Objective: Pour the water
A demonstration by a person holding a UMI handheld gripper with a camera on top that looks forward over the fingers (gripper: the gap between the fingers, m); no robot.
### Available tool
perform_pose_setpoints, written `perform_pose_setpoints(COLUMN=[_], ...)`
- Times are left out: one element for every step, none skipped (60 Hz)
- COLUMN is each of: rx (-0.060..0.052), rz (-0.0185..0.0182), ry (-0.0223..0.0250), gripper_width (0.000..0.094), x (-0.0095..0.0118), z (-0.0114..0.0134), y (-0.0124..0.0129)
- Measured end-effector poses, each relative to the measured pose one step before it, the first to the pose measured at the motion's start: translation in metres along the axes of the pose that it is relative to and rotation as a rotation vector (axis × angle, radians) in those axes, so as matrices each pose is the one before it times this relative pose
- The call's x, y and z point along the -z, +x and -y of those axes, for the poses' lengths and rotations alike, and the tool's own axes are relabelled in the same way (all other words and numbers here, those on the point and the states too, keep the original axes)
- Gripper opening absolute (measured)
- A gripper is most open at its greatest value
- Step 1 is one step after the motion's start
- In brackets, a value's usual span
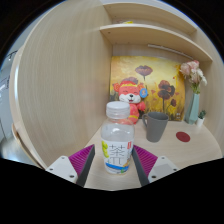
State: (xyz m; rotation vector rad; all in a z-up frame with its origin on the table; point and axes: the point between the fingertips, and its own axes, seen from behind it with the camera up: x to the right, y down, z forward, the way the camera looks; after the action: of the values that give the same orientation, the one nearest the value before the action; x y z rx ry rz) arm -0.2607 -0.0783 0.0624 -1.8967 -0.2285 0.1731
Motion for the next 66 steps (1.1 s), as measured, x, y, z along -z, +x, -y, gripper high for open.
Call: perform_pose_setpoints(rx=[-0.0015,-0.0014,-0.0009,-0.0012,0.0,0.0002,-0.0005,-0.0004,-0.0005,-0.0013,-0.0016,-0.0036,-0.0024,-0.0019,-0.0029,-0.0037,-0.0037,-0.0029,-0.0005,0.0026,0.0026,0.0036,0.0022,-0.0003,-0.0024,-0.0023,-0.0025,-0.004,-0.0042,-0.0043,-0.0077,-0.0044,-0.0021,-0.0023,-0.0021,-0.0015,-0.0008,-0.0025,-0.0063,-0.0102,-0.0117,-0.0077,-0.0071,-0.0098,-0.0116,-0.0122,-0.0132,-0.0154,-0.0172,-0.0197,-0.0226,-0.0256,-0.0237,-0.0223,-0.0239,-0.0275,-0.0296,-0.0287,-0.025,-0.0264,-0.0313,-0.0341,-0.0323,-0.0327,-0.0363,-0.0409], rz=[-0.00394,-0.00338,-0.00252,-0.00306,-0.00245,-0.00312,-0.0045,-0.00504,-0.00561,-0.00605,-0.00603,-0.00616,-0.00152,-0.00031,0.00134,0.00085,0.00037,0.00329,0.0019,-0.00079,-0.00163,0.00015,0.00284,0.00293,0.00071,-0.00259,-0.001,-0.00091,-0.00128,-0.00236,-0.00102,-0.00144,0.0009,-0.00214,-0.00166,-0.00176,0.00043,0.00221,0.00263,0.00475,0.00932,0.00682,0.0021,-0.00054,0.00175,0.0043,0.00285,0.0012,0.00199,0.00424,0.00425,0.01057,0.00723,0.00471,0.0022,0.00135,0.00365,0.00693,0.00711,0.00401,0.00338,0.00145,0.00325,0.00532,0.00552,0.00584], ry=[0.0018,0.0003,-0.00025,0.00553,0.0016,0.00252,0.00287,0.00313,0.00269,0.00027,-0.00131,-0.00369,-0.00019,0.00239,0.00383,0.00445,0.00465,0.00022,-0.00143,-0.00052,-0.00165,-0.00216,-0.00057,0.00714,-0.00076,0.00296,0.00129,0.00085,0.00183,0.00039,0.0008,0.00031,0.00146,-0.00064,-0.00113,-0.00138,-0.00267,-0.00347,-0.004,-0.00215,0.00224,0.00535,0.00482,0.00196,0.00168,0.00451,0.00487,0.00389,0.00375,0.00398,0.00174,-0.00311,0.00481,0.00445,0.00126,-0.00319,-0.0054,-0.00425,0.00089,0.01019,-0.00243,-0.00302,0.00084,0.00371,0.00419,0.00383], gripper_width=[0.0758,0.0758,0.0757,0.0758,0.0754,0.0751,0.0752,0.0751,0.0746,0.0737,0.0723,0.0703,0.068,0.0646,0.0602,0.0564,0.0558,0.0546,0.0532,0.0522,0.0508,0.0498,0.0493,0.0474,0.0465,0.0458,0.0451,0.0432,0.0432,0.0415,0.0414,0.0414,0.0414,0.0413,0.0414,0.0414,0.0414,0.0414,0.0414,0.0414,0.0415,0.0415,0.0414,0.0414,0.0414,0.0415,0.0416,0.0415,0.0415,0.0415,0.0414,0.0412,0.0413,0.0412,0.0411,0.0411,0.041,0.0412,0.0413,0.0412,0.0411,0.0412,0.0412,0.041,0.0411,0.0411], x=[-0.00289,-0.00305,-0.00291,-0.00442,-0.0025,-0.00198,-0.00217,-0.00191,-0.0022,-0.00187,-0.00233,-0.00301,-0.00194,-0.00186,-0.00109,-0.00076,-0.00102,-0.00047,0.00014,0.00024,-0.00002,0.00024,0.00027,-0.00352,0.00051,-0.00038,-0.00012,-0.00031,-0.0003,-0.00002,0.00094,0.0,-0.00073,-0.0001,-0.00004,-0.00028,-0.00054,-0.00056,0.00064,-0.00115,-0.00058,-0.00017,-0.00076,-0.00142,-0.00172,-0.00166,-0.00154,-0.00212,-0.00264,-0.00275,-0.00308,-0.00007,-0.00268,-0.00338,-0.00397,-0.00451,-0.00417,-0.00366,-0.00366,-0.00713,-0.00349,-0.00309,-0.00262,-0.00232,-0.00237,-0.00256], z=[0.00146,0.00082,0.00068,0.0,0.00106,0.00091,0.00079,0.00065,0.00027,-0.00025,-0.00091,0.00089,-0.00019,0.00069,0.00071,0.00123,0.00097,-0.00006,0.00002,0.00023,-0.00018,-0.00015,0.00016,-0.00179,0.00001,-0.00025,0.00005,-0.00017,0.00018,-0.00005,0.00079,0.00006,0.00023,0.00001,-0.00019,-0.00006,-0.00035,-0.00039,-0.00007,0.0008,0.00352,0.00372,0.00346,0.00305,0.00375,0.00459,0.00442,0.0044,0.00488,0.00513,0.00431,0.00592,0.00583,0.00564,0.00449,0.00324,0.00301,0.00385,0.00452,0.0028,0.00314,0.00395,0.00477,0.00503,0.00517,0.00465], y=[0.00039,0.00003,0.00012,-0.00019,0.00028,0.00076,0.00135,0.00115,0.00141,0.0017,0.00166,0.00018,0.00075,0.0,-0.00001,0.00018,-0.00021,-0.00082,-0.0002,0.00041,0.00025,-0.00023,-0.00081,0.00112,0.00034,-0.00001,0.00001,0.00005,-0.00011,0.00096,-0.00168,-0.00017,0.00073,0.00004,0.00026,0.00001,-0.00049,-0.00075,-0.00088,-0.00115,-0.00184,-0.00119,0.00019,0.00016,-0.00025,-0.00124,-0.00026,0.00002,-0.0001,-0.00083,-0.0018,-0.00073,-0.00072,-0.0001,0.00058,0.0007,-0.0002,-0.00134,-0.00123,-0.00007,0.0008,0.0003,-0.00044,-0.00088,-0.00081,-0.00067])
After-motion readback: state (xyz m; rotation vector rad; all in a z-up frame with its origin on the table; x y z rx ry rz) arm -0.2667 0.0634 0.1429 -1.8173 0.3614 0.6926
